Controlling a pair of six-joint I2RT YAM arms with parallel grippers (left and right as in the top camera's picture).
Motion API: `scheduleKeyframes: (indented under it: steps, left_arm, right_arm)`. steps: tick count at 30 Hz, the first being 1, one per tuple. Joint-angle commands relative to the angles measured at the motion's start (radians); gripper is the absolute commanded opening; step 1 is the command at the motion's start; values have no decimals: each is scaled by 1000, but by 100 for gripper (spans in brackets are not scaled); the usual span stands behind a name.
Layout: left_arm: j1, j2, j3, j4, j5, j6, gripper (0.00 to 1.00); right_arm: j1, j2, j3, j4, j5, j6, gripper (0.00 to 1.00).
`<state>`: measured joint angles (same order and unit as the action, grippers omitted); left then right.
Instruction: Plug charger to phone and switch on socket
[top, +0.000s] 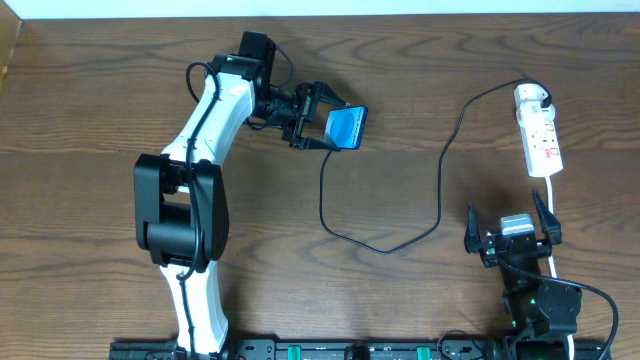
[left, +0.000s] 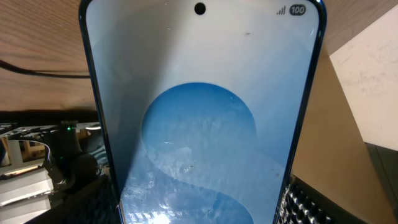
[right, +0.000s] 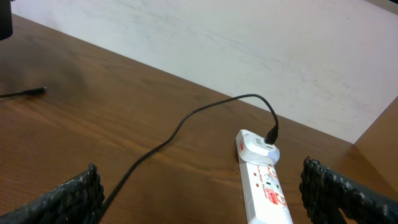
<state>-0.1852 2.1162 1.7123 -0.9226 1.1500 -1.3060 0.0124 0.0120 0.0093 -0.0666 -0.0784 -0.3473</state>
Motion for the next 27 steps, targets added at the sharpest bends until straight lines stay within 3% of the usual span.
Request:
scheduleKeyframes:
  steps: [1,27]
  left_arm:
    - [-2,-31,5,-3,46,-9,64]
    - [-2,-31,5,-3,28,-9,63]
  right_arm:
    - [2,-5,-4,-1,-3,10,99]
    - [2,-5,-4,-1,-3,10,99]
